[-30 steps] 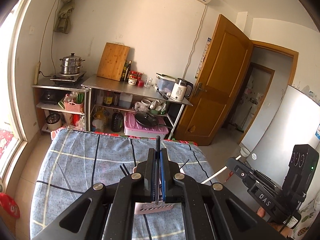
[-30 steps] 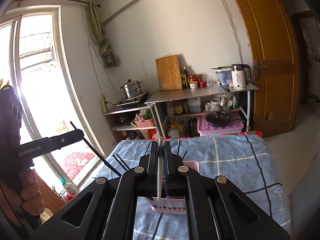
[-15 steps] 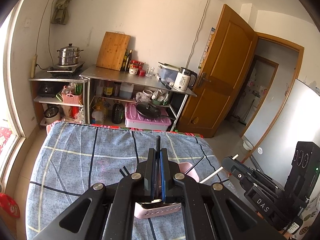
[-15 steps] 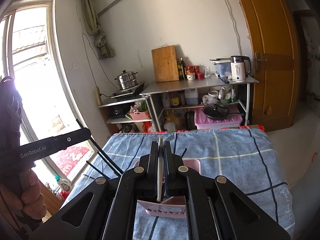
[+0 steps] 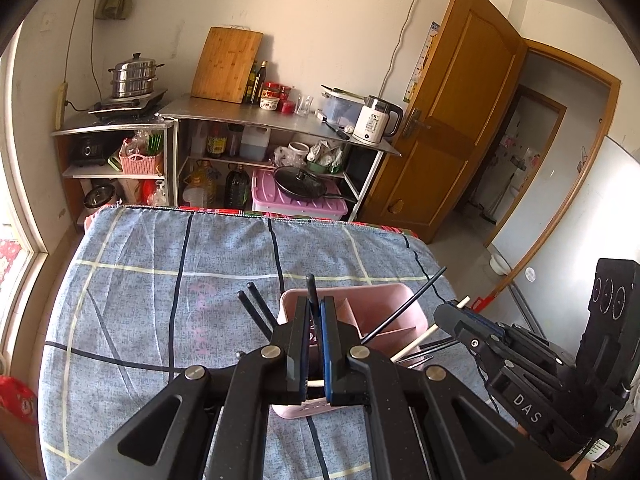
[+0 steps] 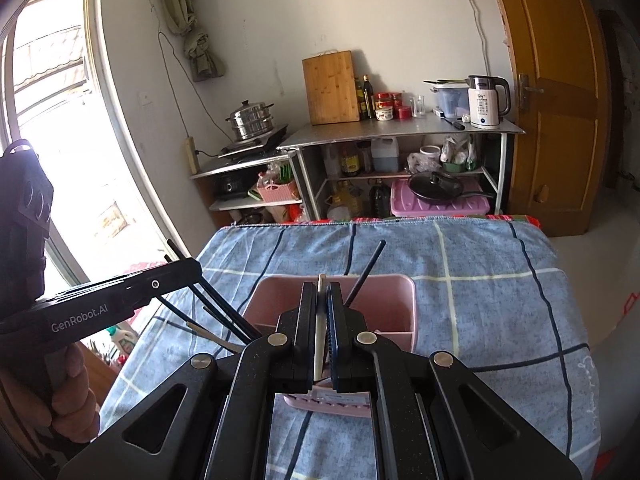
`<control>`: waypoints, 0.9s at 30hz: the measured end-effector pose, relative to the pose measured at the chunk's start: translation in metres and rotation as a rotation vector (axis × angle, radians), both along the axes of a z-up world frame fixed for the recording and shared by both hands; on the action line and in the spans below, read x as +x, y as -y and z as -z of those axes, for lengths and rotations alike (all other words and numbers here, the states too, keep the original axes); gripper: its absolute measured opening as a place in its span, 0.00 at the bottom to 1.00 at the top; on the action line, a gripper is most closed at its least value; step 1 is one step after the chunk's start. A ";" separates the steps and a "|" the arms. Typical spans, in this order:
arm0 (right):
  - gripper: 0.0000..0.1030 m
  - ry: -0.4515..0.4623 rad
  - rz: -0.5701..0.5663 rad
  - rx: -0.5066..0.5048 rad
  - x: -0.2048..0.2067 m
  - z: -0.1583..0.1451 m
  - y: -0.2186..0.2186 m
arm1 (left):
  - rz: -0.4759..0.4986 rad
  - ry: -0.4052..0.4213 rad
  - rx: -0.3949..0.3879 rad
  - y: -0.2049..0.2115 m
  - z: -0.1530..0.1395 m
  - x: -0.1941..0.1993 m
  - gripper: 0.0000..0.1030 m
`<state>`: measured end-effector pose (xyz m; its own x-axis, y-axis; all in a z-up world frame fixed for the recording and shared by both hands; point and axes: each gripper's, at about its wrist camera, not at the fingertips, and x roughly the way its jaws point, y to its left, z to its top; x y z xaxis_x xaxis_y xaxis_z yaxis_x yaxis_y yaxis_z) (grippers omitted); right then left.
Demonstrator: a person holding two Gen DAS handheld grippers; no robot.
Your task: Organize utensils
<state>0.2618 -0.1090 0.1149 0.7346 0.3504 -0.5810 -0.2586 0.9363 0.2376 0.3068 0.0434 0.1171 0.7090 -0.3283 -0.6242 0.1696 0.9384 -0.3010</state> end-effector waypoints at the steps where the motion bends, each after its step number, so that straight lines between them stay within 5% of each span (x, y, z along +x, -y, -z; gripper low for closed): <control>1: 0.05 -0.002 -0.003 -0.001 0.000 0.001 -0.001 | 0.002 -0.004 0.002 0.000 0.001 0.000 0.04; 14: 0.12 0.032 -0.007 -0.003 -0.016 -0.011 0.007 | -0.028 0.073 0.050 -0.005 -0.018 -0.022 0.25; 27: 0.20 0.088 -0.004 -0.008 -0.071 -0.020 0.020 | -0.042 0.130 0.042 -0.007 -0.014 -0.094 0.27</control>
